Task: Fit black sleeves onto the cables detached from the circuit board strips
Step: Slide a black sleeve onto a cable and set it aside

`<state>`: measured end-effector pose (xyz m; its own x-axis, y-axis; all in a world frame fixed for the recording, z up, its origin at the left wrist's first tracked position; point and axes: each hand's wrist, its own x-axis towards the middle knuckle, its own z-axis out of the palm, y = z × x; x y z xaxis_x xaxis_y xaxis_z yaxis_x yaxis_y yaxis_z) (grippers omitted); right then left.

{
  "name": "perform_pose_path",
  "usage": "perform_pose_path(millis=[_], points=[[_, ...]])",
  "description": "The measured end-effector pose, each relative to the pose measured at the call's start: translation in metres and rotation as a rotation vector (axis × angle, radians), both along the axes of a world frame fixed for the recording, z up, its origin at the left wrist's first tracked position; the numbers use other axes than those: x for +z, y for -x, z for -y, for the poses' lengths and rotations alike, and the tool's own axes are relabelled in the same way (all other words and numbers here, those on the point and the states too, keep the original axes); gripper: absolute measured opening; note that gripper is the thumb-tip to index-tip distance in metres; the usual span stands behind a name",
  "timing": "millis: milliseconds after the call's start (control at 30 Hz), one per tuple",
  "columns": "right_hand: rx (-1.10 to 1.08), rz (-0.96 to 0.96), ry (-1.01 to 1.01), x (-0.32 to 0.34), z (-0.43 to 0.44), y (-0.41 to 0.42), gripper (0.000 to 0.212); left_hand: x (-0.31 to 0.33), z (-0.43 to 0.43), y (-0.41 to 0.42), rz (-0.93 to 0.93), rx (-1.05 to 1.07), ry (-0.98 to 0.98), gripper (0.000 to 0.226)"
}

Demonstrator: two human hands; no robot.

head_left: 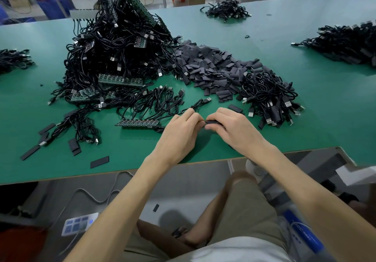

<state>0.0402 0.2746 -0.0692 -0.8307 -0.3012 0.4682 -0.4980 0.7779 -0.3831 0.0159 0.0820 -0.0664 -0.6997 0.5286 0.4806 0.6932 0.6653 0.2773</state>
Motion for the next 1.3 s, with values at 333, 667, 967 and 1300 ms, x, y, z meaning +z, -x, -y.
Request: perform_pose_path(millis=[333, 667, 967, 1300], points=[[-0.064, 0.079, -0.007, 0.0054, 0.002, -0.0018, 0.03, -0.0002, -0.003, 0.0003, -0.002, 0.106, 0.003, 0.015], [-0.029, 0.055, 0.042, 0.0015, -0.0005, 0.0016, 0.02, -0.0047, -0.0007, 0.0048, -0.054, 0.056, -0.009, 0.011], [0.027, 0.044, 0.069, -0.0008, -0.0011, 0.0015, 0.019, -0.0023, 0.002, 0.0032, -0.091, -0.004, 0.004, 0.012], [0.052, -0.1, -0.011, -0.0005, -0.0018, 0.0013, 0.014, 0.0006, 0.0015, -0.0015, -0.003, 0.006, -0.048, 0.013]])
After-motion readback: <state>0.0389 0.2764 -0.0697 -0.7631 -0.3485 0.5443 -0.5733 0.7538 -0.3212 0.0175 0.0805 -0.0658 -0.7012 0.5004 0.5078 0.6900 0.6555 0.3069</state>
